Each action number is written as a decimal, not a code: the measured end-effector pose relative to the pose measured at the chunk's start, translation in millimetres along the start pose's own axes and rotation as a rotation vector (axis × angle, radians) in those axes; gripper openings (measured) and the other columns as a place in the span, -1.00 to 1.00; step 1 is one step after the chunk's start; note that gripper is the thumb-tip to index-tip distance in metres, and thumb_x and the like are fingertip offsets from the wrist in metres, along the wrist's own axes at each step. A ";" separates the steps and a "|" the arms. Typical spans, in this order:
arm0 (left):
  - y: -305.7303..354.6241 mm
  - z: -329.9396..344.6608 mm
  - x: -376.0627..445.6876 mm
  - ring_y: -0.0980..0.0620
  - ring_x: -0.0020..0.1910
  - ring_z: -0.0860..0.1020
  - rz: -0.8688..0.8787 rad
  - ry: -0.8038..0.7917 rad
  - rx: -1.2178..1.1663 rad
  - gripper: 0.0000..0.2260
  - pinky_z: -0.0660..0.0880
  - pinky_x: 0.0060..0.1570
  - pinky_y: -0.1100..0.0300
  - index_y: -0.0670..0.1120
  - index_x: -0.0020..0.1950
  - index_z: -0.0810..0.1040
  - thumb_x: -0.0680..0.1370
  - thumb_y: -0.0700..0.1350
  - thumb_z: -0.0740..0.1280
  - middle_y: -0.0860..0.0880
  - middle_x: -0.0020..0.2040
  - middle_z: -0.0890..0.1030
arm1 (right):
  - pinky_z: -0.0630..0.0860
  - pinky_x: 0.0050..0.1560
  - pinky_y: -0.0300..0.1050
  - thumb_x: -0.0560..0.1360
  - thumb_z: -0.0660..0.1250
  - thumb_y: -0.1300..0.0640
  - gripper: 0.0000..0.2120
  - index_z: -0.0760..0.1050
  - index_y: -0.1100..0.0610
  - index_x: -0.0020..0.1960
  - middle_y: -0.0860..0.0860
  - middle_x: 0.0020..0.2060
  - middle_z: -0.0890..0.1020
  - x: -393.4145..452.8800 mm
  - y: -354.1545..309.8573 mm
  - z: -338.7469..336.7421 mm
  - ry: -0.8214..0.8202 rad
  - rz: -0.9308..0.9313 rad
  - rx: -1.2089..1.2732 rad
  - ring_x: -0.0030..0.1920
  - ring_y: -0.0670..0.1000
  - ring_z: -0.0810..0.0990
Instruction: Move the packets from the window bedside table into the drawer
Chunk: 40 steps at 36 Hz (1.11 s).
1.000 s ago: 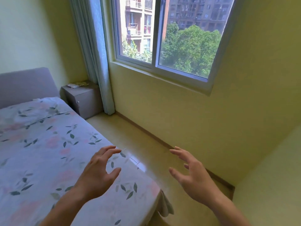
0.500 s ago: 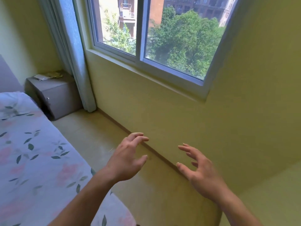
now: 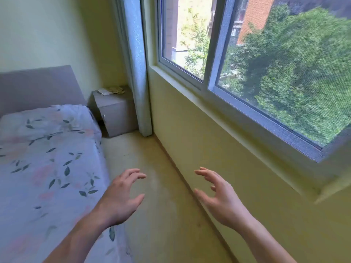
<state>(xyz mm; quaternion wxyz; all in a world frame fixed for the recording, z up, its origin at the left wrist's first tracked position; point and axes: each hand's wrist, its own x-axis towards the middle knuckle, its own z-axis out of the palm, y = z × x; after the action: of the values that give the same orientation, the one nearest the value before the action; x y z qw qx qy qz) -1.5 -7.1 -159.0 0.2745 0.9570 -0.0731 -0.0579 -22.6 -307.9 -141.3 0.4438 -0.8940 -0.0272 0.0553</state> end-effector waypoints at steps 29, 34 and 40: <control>-150.2 -176.0 419.6 0.20 0.52 0.19 -0.238 0.261 -0.060 -0.53 0.13 0.46 0.27 0.23 0.46 0.35 0.58 0.03 0.37 0.29 0.56 0.15 | 0.39 0.31 -0.34 0.52 0.45 0.02 -0.52 0.43 -0.22 0.40 -0.32 0.40 0.42 581.0 -118.4 69.8 -0.291 -0.322 0.052 0.33 -0.39 0.41; -185.8 -195.2 524.8 0.22 0.51 0.21 -0.217 0.257 -0.063 -0.53 0.14 0.48 0.25 0.25 0.45 0.35 0.56 0.04 0.37 0.32 0.54 0.15 | 0.33 0.21 -0.52 0.52 0.46 0.06 -0.50 0.43 -0.20 0.40 -0.33 0.36 0.43 689.4 -121.5 82.7 -0.308 -0.299 0.077 0.21 -0.49 0.41; -236.8 -217.5 636.2 0.22 0.50 0.24 -0.283 0.272 -0.066 -0.54 0.15 0.45 0.28 0.22 0.43 0.39 0.55 0.01 0.39 0.29 0.53 0.20 | 0.34 0.17 -0.51 0.52 0.46 0.03 -0.52 0.42 -0.28 0.36 -0.38 0.34 0.41 826.2 -131.6 106.5 -0.351 -0.310 0.089 0.18 -0.29 0.50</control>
<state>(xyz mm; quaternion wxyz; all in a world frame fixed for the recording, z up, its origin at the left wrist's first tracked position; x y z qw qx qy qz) 682.1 194.7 -147.1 0.3020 0.9473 0.1018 0.0314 784.4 -63.5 -162.0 0.4745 -0.8353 -0.2384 0.1423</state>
